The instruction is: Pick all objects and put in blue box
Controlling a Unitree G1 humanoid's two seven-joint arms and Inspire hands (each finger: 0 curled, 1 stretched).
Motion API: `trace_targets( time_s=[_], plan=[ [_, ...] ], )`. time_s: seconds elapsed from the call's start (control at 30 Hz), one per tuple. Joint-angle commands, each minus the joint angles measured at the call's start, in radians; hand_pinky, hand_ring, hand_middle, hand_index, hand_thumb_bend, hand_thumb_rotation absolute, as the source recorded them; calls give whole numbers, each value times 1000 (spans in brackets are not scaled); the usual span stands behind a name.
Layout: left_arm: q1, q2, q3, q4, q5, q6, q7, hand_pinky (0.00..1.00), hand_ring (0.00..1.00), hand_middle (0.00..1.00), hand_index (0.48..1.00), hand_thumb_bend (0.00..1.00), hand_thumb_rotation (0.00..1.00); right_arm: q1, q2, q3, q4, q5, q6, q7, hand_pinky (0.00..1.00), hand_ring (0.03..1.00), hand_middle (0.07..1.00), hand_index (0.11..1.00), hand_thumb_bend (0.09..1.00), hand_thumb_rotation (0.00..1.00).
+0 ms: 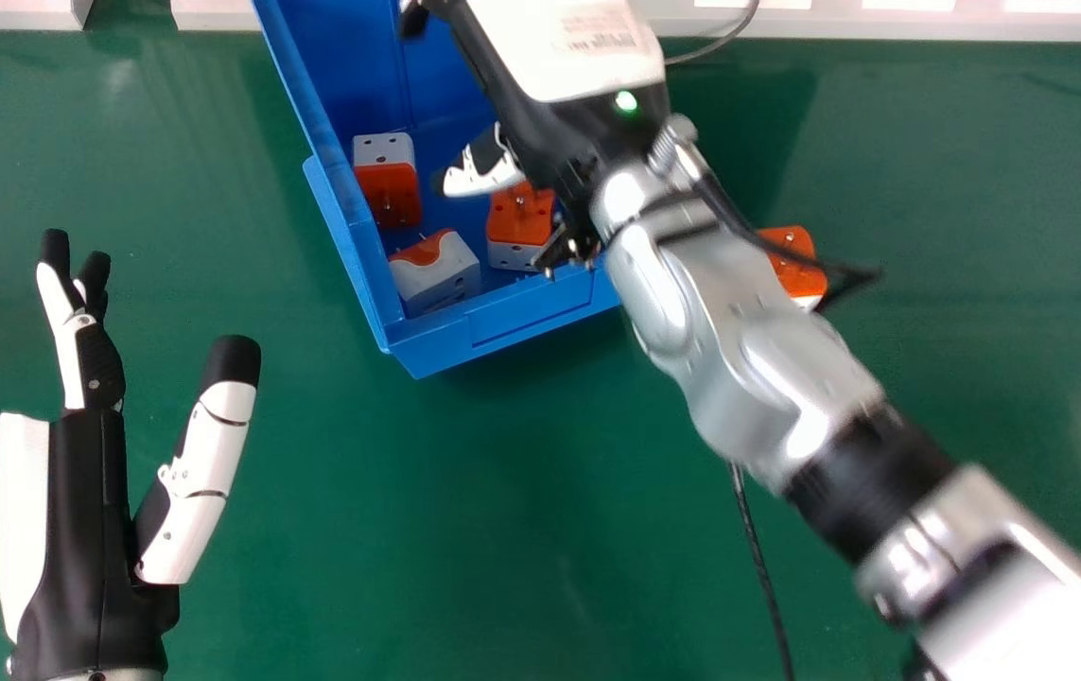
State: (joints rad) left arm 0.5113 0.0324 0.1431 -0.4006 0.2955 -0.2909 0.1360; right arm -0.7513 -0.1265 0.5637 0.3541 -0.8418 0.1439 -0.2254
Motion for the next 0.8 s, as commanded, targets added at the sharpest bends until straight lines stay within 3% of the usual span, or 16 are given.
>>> trace_targets(
  time_s=[0.0,0.17,0.3,0.57,0.77],
  plan=[
    [-4,14,8,-11,6,-16,4,1000,1000,1000,1000,588,873,80,-30,-24,-182,-28,12,23,712,866,883,857,486,174],
    [-20,26,9,1,2,-24,5,1000,1000,1000,1000,587,868,304,-85,-45,-444,-43,-9,39,661,843,876,867,454,158],
    [-32,33,11,13,-6,-34,5,1000,1000,1000,1000,574,860,513,-152,-82,-591,5,-102,30,678,850,878,864,389,258],
    [-49,46,21,36,-13,-43,2,1000,1000,1000,1000,599,864,859,-272,-182,-728,24,-265,-14,676,827,871,863,428,289],
    [-58,58,28,59,-21,-61,-1,1000,1000,1000,1000,569,857,1015,-300,-288,-780,34,-332,-35,716,857,901,886,413,325]
  ],
)
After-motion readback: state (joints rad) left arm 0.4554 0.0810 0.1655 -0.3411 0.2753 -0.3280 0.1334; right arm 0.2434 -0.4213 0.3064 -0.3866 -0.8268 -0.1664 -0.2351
